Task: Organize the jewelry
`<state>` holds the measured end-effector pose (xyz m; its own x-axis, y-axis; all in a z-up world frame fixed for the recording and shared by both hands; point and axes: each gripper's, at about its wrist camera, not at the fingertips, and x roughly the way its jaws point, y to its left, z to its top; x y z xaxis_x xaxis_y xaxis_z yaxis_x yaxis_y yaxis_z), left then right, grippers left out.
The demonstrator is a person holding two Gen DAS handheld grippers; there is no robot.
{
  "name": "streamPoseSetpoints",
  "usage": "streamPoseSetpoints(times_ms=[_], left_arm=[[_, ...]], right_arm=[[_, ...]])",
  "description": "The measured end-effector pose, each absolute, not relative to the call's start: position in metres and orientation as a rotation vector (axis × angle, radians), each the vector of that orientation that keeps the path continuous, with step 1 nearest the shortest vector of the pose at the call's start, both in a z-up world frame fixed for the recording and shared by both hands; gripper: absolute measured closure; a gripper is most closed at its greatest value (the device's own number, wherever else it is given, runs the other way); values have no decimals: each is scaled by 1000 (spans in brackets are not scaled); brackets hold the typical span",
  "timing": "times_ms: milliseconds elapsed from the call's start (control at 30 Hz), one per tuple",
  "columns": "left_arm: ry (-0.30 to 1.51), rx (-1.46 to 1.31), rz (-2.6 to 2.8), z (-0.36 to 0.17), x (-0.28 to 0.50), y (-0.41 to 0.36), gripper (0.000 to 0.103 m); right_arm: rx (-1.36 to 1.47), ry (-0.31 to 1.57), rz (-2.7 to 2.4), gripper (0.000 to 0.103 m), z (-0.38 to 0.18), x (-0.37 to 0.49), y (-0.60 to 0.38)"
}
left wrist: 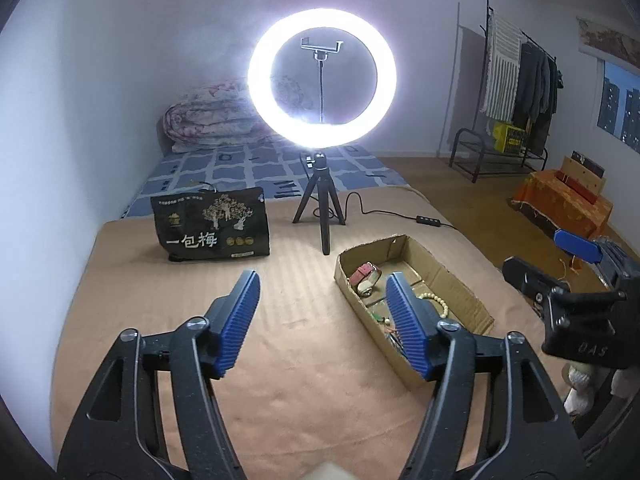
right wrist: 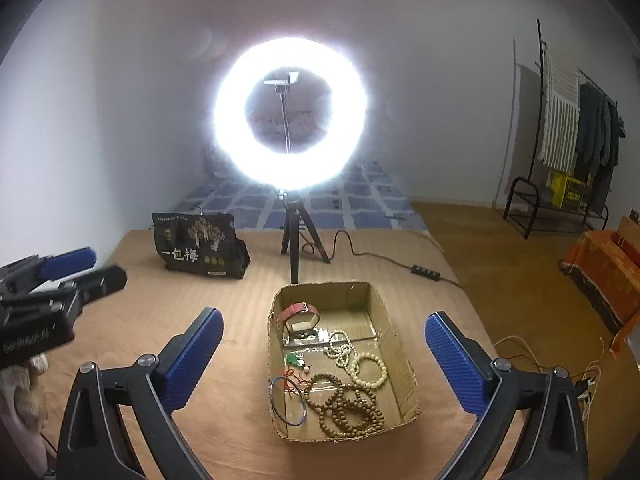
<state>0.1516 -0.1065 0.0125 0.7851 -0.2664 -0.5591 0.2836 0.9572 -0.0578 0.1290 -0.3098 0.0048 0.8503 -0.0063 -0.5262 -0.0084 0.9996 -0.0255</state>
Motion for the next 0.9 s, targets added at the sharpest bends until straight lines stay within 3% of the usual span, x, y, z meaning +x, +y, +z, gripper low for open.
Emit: streamPoseSetpoints(times_ms=[567, 900], left_arm=[[491, 66, -298, 16, 104, -98, 2], [459, 100, -266, 21, 93, -103, 0]], right_arm=[[-33, 488, -65, 0, 6, 110, -315], [-45, 493, -80, 0, 4, 111, -318]])
